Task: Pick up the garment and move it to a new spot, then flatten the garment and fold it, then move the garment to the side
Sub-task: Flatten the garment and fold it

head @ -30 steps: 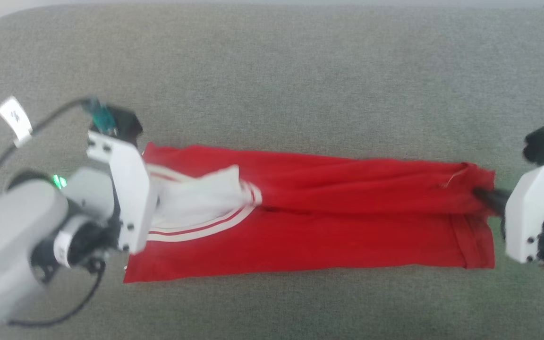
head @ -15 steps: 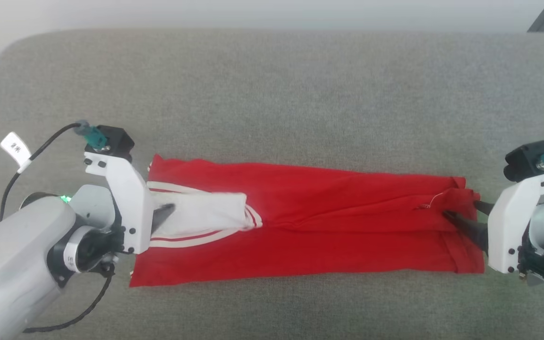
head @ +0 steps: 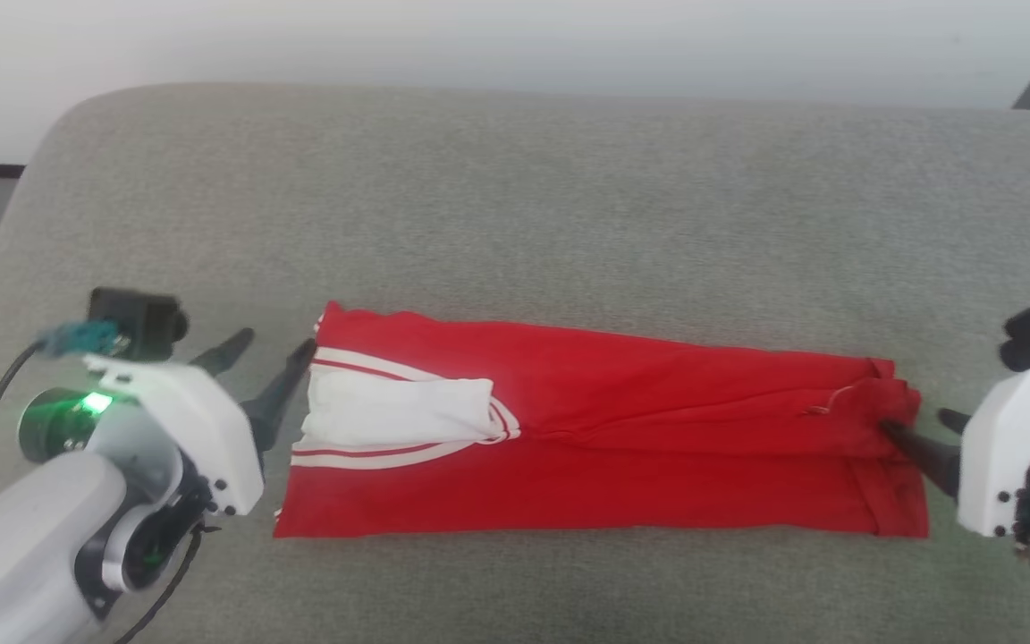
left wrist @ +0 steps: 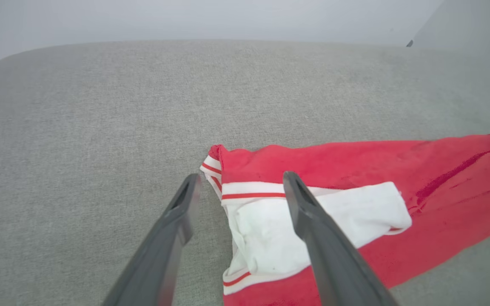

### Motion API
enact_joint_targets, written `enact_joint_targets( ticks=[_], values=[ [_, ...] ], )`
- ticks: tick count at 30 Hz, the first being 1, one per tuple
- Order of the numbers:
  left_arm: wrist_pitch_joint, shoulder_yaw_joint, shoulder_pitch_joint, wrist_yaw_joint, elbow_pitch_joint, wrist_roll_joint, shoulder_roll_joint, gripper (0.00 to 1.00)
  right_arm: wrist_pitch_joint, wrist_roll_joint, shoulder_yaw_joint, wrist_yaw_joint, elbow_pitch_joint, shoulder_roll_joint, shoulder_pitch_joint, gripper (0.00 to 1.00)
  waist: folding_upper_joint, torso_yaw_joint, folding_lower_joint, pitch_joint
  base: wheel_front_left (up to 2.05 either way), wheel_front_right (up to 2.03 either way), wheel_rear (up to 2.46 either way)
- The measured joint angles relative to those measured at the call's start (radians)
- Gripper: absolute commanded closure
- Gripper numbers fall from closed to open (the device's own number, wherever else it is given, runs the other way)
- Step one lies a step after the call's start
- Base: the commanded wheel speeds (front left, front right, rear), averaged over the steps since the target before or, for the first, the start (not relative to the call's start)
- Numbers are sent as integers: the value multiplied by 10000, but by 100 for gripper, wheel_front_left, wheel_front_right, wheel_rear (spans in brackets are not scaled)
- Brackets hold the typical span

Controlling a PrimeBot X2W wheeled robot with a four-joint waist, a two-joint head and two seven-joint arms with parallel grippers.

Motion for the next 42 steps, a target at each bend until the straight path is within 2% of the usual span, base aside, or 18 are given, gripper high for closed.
enact_joint_targets(
  ticks=[5, 9, 12, 16, 19, 21, 23, 24, 30, 35, 39, 42],
  values=[
    [-1866, 453, 681, 17, 163, 301, 2, 0, 171, -188, -441, 0, 431, 67, 3, 0, 0, 302, 0, 60, 0, 0, 0],
    [-2602, 677, 1109, 73, 290, 474, -17, 0, 343, -198, -633, 0, 777, 138, -42, 0, 0, 482, 0, 137, 0, 0, 0],
    [-2882, 1216, 1505, 148, 420, 543, -157, 0, 512, -259, -665, 0, 1202, 192, -138, 0, 0, 658, 0, 248, 0, 0, 0],
    [-2934, 2355, 2135, 69, 525, 1124, -610, 0, 619, -245, -616, 0, 1854, 360, -518, 0, 0, 903, 1, 411, 0, 0, 0],
    [-2961, 3808, 2925, -226, 523, 2161, -1308, 0, 617, -144, -399, -4, 2591, 412, -1009, 0, 0, 1130, 0, 576, 0, 0, 0],
    [-2959, 4326, 3413, -476, 606, 2439, -1676, 0, 644, -42, -209, -15, 2846, 385, -1192, 0, 0, 1222, 0, 633, 0, 0, 0],
    [-2959, 4836, 3684, -755, 617, 2930, -1964, 0, 761, 107, -58, -31, 3010, 299, -1328, 91, 0, 1295, 0, 672, 0, 0, 0],
    [-2959, 5112, 3771, -884, 610, 3095, -2111, 0, 817, 196, 33, -33, 3053, 251, -1374, 100, 1, 1320, 1, 684, 0, 0, 0],
    [-2959, 6554, 4402, -1551, 671, 4073, -2953, 0, 775, 779, 320, -4, 3020, 219, -1503, 100, 0, 1290, 0, 713, 0, 0, 0],
    [-2959, 7277, 4673, -2057, 828, 4702, -3448, 0, 579, 1085, 188, 2, 2917, 161, -1524, 100, 0, 1106, 0, 713, 0, 0, 0],
    [-2959, 7731, 4695, -2435, 869, 5106, -3810, 0, 362, 1080, -81, 19, 2943, -82, -1570, 100, 0, 929, 0, 721, 0, 0, 0],
    [-2959, 8021, 4704, -2635, 926, 5440, -4040, 0, 261, 1045, -593, 13, 3212, -554, -1682, 100, 0, 816, 0, 752, 0, 0, 0]
  ],
)
